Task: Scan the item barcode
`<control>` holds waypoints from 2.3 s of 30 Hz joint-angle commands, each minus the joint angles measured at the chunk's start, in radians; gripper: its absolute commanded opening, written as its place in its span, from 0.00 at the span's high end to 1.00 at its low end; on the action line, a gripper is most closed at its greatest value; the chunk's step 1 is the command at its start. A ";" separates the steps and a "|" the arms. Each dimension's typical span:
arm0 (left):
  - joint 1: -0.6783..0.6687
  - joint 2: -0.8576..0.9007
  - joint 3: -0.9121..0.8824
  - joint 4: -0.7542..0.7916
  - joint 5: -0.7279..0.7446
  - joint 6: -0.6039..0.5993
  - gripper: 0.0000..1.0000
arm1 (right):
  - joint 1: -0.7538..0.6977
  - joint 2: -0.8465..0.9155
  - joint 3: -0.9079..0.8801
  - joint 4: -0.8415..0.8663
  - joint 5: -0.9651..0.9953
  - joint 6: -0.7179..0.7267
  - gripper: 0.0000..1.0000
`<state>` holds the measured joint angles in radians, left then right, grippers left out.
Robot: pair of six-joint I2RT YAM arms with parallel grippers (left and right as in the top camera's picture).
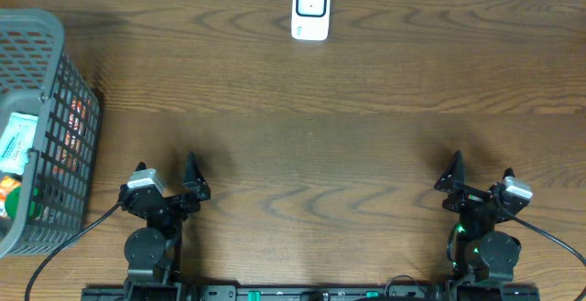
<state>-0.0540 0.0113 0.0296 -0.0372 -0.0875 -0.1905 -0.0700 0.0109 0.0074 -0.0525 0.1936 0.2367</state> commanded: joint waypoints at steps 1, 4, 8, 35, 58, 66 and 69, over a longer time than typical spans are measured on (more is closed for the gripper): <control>0.002 -0.007 -0.026 -0.027 -0.002 -0.010 0.02 | 0.065 0.022 -0.002 -0.003 -0.001 -0.010 0.01; 0.002 -0.007 -0.026 -0.027 -0.002 -0.010 0.02 | 0.065 0.022 -0.002 -0.004 -0.001 -0.010 0.01; 0.002 -0.007 -0.026 -0.027 -0.002 -0.010 0.02 | 0.065 0.022 -0.002 -0.004 -0.001 -0.010 0.01; 0.002 -0.007 -0.026 -0.027 -0.002 -0.010 0.02 | 0.065 0.022 -0.002 -0.004 -0.001 -0.010 0.01; 0.002 -0.007 -0.026 -0.028 0.002 -0.010 0.02 | 0.065 0.022 -0.002 -0.004 -0.001 -0.010 0.01; 0.002 0.000 -0.024 -0.031 0.034 -0.009 0.02 | 0.065 0.022 -0.002 -0.004 -0.001 -0.010 0.01; 0.002 0.025 -0.009 -0.042 0.072 -0.009 0.02 | 0.065 0.022 -0.002 -0.004 0.000 -0.010 0.01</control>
<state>-0.0540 0.0158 0.0299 -0.0422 -0.0593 -0.1905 -0.0105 0.0307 0.0074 -0.0528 0.1909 0.2363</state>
